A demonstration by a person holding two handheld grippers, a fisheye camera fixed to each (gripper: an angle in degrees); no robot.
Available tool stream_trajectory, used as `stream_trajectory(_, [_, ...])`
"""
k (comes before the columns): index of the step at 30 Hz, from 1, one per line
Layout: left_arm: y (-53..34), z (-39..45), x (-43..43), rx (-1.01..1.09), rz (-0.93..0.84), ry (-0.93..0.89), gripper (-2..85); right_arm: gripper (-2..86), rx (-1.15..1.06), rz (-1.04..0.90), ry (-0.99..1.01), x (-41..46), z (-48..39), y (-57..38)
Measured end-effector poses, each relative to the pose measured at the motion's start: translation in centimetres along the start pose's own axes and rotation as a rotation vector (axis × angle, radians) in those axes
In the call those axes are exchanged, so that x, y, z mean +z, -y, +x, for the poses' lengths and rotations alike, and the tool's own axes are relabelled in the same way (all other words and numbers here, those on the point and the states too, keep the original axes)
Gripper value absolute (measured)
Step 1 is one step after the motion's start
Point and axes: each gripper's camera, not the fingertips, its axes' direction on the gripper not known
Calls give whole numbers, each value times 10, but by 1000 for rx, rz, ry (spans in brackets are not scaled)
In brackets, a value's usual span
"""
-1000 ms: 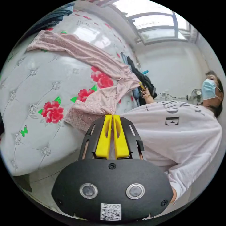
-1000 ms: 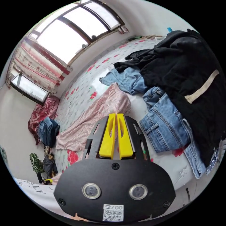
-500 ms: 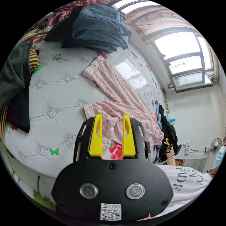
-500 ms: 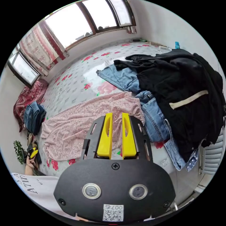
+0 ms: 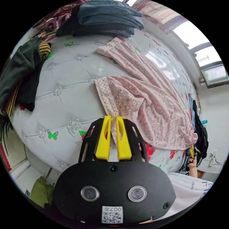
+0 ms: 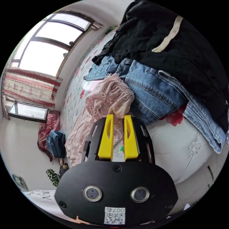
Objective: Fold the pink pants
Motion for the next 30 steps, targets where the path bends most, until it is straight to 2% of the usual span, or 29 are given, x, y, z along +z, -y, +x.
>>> stream_trajectory(2, [11,2,-11,64,-29,-44,-4,7,-26,73,61,-24,-6,3])
stream_trajectory(6, [17,-22,-83,139,25,-154,-9,-1,-171,139,152,-106,-29,5])
stream_trajectory(8, [12,-40,-120,174,41,-200,-9,-2,-275,124,89,-138,-43,-2])
stream_trajectory(10, [5,-67,-143,181,-13,-236,-10,-2,-365,48,-87,-151,-47,-16])
stream_trajectory(13, [-1,-96,-125,119,-121,-157,-10,-3,-326,-126,-309,-118,-12,-28])
stream_trajectory(15, [-1,-103,-101,97,-189,-127,-10,-3,-253,-242,-336,-94,12,-30])
stream_trajectory(17, [-1,-100,-85,109,-243,-118,-10,-3,-266,-244,-326,-91,12,-32])
stream_trajectory(19, [-3,-88,-89,168,-221,-132,-10,-3,-330,-235,-322,-104,-6,-33])
stream_trajectory(22, [-9,-84,-81,194,-245,-74,-10,-2,-386,-260,-398,-106,-12,-39])
stream_trajectory(26, [-26,-90,-45,195,-356,52,-9,-1,-272,-320,-509,-74,31,-52])
stream_trajectory(30, [-49,-110,-51,98,-285,157,-8,2,-239,-174,-618,-85,47,-73])
